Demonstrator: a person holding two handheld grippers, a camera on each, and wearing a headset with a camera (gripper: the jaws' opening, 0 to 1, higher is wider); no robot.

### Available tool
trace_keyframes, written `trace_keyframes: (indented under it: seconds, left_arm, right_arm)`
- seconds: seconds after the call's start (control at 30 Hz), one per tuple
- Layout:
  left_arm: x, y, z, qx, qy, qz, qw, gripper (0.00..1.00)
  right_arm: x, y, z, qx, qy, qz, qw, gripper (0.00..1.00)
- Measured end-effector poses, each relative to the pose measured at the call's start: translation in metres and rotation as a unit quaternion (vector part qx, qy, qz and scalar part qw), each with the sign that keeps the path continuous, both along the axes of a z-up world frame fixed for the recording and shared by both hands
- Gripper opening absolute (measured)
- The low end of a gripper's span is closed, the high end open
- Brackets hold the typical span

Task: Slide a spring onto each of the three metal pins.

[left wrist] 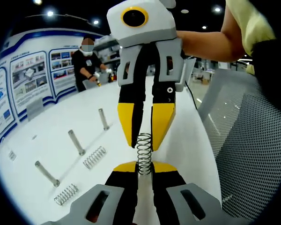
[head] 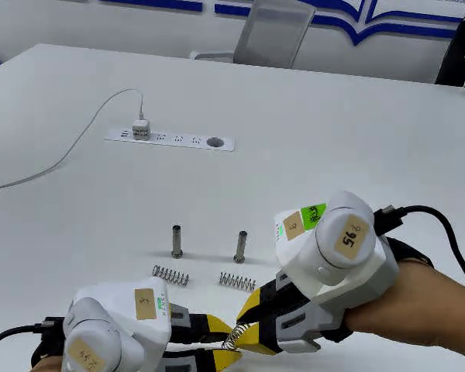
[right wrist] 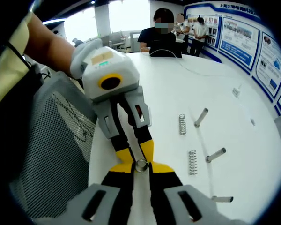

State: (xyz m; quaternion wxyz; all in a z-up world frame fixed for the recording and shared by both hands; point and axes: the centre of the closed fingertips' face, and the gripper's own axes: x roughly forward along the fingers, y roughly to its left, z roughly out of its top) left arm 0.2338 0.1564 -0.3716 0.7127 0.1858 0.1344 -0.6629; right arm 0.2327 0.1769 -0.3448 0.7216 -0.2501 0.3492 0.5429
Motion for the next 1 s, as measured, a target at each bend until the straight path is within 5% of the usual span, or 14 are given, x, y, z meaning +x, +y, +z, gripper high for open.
trace_keyframes:
  seconds: [1.0]
  left_arm:
    - [0.002, -0.006, 0.007, -0.016, 0.012, 0.008, 0.9998, 0.11]
  right_arm:
    - [0.005, 0.009, 0.009, 0.024, -0.018, -0.01, 0.9995, 0.12]
